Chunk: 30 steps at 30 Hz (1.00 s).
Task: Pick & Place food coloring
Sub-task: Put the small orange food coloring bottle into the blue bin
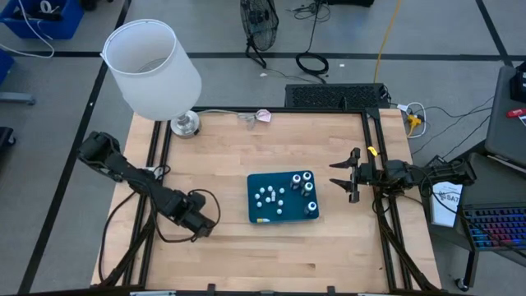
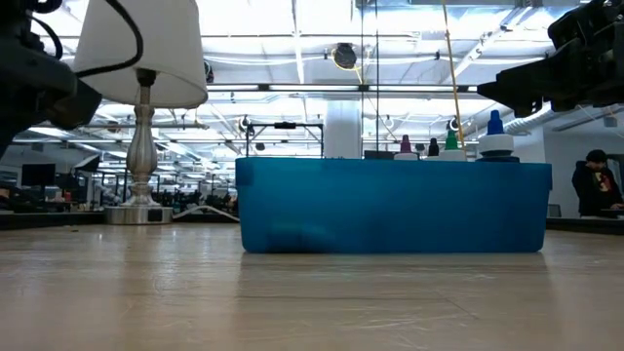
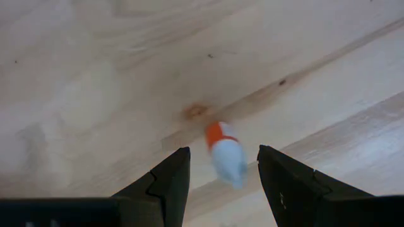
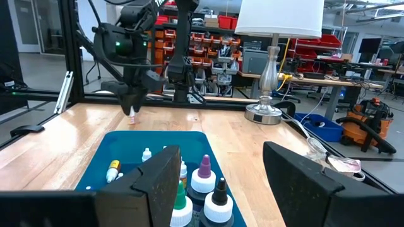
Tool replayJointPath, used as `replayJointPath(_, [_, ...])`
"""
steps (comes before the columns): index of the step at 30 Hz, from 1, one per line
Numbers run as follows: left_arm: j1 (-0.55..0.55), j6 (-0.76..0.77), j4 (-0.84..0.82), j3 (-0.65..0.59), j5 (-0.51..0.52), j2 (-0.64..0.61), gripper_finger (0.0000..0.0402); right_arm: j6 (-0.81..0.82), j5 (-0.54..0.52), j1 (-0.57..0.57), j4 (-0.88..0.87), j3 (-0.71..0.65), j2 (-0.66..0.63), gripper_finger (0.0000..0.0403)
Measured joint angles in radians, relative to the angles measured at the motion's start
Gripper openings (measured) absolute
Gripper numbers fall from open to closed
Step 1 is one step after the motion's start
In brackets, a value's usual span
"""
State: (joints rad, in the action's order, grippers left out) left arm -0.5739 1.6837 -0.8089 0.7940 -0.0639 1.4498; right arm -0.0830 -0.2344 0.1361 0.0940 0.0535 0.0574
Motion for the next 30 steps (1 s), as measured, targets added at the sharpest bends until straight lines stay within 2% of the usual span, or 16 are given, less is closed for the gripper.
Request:
replayJointPath(16, [-0.013,0.025,0.026,-0.027,0.021,0.0,0.0186,0.0,0.0,0.0,0.0,0.0,0.0,0.0212])
replayJointPath(23, [-0.033,0.027,0.066,-0.027,0.083,0.001,0.0186,0.0,0.0,0.0,0.0,0.0,0.0,0.0212])
replayJointPath(30, [-0.033,0.028,0.066,-0.027,0.066,0.005,0.0186,0.0,0.0,0.0,0.0,0.0,0.0,0.0212])
